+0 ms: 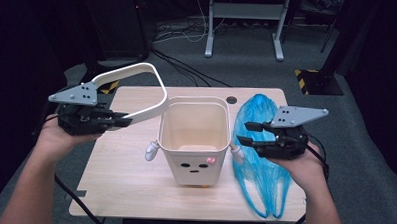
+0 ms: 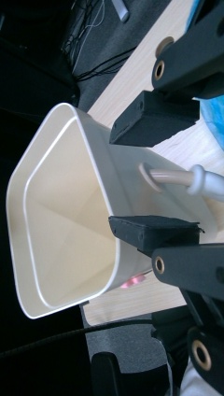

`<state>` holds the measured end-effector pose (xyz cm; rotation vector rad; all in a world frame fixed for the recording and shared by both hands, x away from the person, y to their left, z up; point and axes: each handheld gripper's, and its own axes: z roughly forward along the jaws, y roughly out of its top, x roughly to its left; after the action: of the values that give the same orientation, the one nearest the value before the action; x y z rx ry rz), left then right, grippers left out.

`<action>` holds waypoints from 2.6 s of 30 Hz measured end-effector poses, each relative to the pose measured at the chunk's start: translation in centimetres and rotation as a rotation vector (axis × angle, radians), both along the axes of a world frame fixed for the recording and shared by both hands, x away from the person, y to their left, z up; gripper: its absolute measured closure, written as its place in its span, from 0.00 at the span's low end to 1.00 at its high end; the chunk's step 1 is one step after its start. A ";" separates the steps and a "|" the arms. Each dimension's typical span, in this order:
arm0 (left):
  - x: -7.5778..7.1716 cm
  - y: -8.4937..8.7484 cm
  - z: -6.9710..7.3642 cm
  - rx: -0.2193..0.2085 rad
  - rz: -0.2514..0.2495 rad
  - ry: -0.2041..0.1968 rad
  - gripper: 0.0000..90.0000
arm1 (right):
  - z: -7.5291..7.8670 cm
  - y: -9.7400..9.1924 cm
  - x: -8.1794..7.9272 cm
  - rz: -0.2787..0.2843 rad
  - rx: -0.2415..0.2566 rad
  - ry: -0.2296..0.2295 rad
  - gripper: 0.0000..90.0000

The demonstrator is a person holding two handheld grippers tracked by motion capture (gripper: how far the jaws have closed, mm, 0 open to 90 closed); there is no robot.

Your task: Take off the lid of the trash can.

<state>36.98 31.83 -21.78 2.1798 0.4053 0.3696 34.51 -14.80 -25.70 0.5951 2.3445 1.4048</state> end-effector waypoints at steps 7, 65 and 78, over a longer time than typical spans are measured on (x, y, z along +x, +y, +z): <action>0.9 1.5 -0.6 -0.020 0.067 0.007 0.93 | -1.5 -1.1 -0.5 -0.032 0.038 0.013 0.58; 5.3 4.9 -18.8 -0.019 0.242 0.150 0.93 | -3.6 -1.9 -0.9 -0.097 0.039 0.007 0.57; 5.7 5.0 -22.4 -0.009 0.267 0.182 0.92 | -3.6 -2.0 -0.9 -0.102 0.039 0.002 0.57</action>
<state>42.66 36.78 -44.15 2.1615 0.8025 0.3137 33.59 -16.79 -29.32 0.7162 2.2590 1.4070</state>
